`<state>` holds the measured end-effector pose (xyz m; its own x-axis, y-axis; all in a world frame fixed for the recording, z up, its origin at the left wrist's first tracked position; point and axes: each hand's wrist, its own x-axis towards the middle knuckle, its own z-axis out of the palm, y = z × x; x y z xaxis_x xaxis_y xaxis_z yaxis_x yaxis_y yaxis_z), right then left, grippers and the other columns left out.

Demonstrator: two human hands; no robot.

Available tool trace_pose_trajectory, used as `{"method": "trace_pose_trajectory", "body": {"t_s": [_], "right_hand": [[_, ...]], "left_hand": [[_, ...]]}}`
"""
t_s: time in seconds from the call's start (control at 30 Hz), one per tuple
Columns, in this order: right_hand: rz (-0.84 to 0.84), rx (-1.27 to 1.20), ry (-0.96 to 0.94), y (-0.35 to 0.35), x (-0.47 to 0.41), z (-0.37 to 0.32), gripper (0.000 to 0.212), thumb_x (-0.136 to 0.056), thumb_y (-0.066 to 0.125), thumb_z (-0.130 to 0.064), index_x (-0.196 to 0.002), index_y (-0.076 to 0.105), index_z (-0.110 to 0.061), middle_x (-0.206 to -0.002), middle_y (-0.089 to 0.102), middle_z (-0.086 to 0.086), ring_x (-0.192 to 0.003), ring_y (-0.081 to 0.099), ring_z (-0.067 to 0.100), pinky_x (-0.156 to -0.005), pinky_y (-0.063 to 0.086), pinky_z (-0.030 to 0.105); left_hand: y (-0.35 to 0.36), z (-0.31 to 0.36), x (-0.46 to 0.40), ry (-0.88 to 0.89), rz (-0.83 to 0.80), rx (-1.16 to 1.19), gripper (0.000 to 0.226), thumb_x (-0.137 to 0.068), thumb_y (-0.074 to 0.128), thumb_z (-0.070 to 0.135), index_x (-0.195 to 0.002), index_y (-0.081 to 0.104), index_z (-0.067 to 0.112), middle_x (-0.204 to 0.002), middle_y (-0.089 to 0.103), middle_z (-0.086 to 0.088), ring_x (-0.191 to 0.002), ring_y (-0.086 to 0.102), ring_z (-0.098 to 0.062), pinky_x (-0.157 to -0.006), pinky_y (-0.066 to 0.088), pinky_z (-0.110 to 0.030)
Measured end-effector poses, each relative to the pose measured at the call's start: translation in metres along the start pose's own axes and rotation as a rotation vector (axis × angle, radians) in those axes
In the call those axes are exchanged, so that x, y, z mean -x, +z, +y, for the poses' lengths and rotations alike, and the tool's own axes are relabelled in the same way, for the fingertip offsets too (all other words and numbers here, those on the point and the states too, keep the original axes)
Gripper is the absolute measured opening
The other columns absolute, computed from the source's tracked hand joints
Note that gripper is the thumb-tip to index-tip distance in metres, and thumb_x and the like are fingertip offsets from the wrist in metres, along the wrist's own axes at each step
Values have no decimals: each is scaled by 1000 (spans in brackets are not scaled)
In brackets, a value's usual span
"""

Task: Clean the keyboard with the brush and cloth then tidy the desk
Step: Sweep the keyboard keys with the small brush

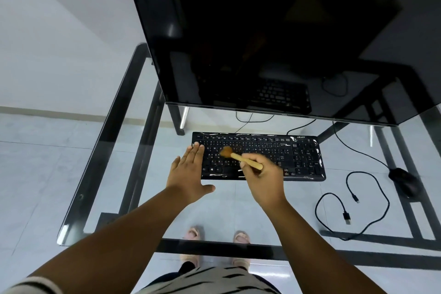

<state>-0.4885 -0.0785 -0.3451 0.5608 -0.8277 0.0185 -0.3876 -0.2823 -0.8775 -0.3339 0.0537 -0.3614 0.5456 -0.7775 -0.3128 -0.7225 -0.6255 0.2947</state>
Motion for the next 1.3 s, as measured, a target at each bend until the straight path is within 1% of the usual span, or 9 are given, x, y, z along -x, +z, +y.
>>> {"method": "trace_pose_trajectory", "body": {"t_s": [0.17, 0.3, 0.47, 0.67, 0.8, 0.93, 1.0, 1.17, 1.3], "right_hand": [[149, 92, -9, -8, -5, 10, 16, -92, 62, -16, -106, 70, -17, -74, 68, -4, -50, 48, 4, -51, 37, 16], [-16, 8, -16, -12, -2, 9, 17, -93, 60, -14, -107, 68, -17, -65, 61, -10, -47, 45, 4, -47, 33, 14], [137, 58, 34, -21, -2, 19, 20, -95, 56, -16, -113, 65, -15, -85, 65, -6, -63, 49, 2, -58, 37, 18], [-74, 61, -45, -26, 0, 15, 20, -94, 57, -15, -112, 66, -19, -76, 67, -5, -52, 48, 5, -49, 35, 15], [157, 133, 36, -32, -4, 27, 26, -95, 53, -20, -118, 62, -14, -99, 68, 3, -77, 59, 15, -66, 46, 25], [-78, -28, -27, -35, -1, 17, 21, -95, 57, -15, -113, 65, -20, -70, 62, -7, -49, 44, 5, -47, 34, 17], [-165, 23, -49, -32, 2, 18, 19, -94, 57, -15, -110, 66, -21, -68, 59, -12, -48, 45, 5, -48, 32, 15], [114, 93, 38, -38, 0, 27, 16, -94, 55, -19, -107, 65, -19, -82, 66, -2, -60, 48, 7, -55, 32, 15], [-91, 16, -1, -49, 6, 24, 15, -94, 59, -16, -106, 67, -20, -73, 63, -13, -52, 49, 5, -49, 33, 14]], "left_hand": [[-2, 11, -7, 21, -3, -12, 112, -78, 62, 61, -153, -9, 18, -162, -12, 4, -148, -10, -14, -119, 1, -37], [-1, 23, -11, 58, 11, -27, 110, -79, 60, 62, -153, -9, 20, -162, -12, 4, -148, -10, -13, -119, 1, -37], [4, 32, -13, 81, -8, -42, 106, -82, 56, 63, -153, -10, 22, -161, -13, 6, -148, -11, -13, -119, 1, -37], [8, 36, -13, 63, -26, -65, 104, -82, 55, 63, -154, -7, 21, -162, -10, 5, -148, -8, -14, -119, 2, -38], [9, 39, -13, 56, -14, -74, 104, -82, 55, 64, -154, -5, 20, -162, -8, 4, -149, -7, -14, -119, 2, -39], [9, 41, -13, 43, -16, -92, 104, -81, 55, 64, -154, -5, 20, -162, -8, 4, -149, -6, -15, -119, 3, -39], [10, 42, -13, 35, -14, -95, 105, -81, 56, 65, -154, -5, 19, -162, -8, 4, -149, -6, -15, -119, 3, -39], [10, 45, -13, 26, -9, -95, 105, -81, 55, 65, -154, -5, 19, -162, -8, 3, -149, -7, -15, -119, 2, -39], [13, 50, -13, 9, 13, -88, 106, -80, 55, 66, -154, -4, 18, -162, -6, 3, -149, -7, -15, -120, 2, -40]]}}
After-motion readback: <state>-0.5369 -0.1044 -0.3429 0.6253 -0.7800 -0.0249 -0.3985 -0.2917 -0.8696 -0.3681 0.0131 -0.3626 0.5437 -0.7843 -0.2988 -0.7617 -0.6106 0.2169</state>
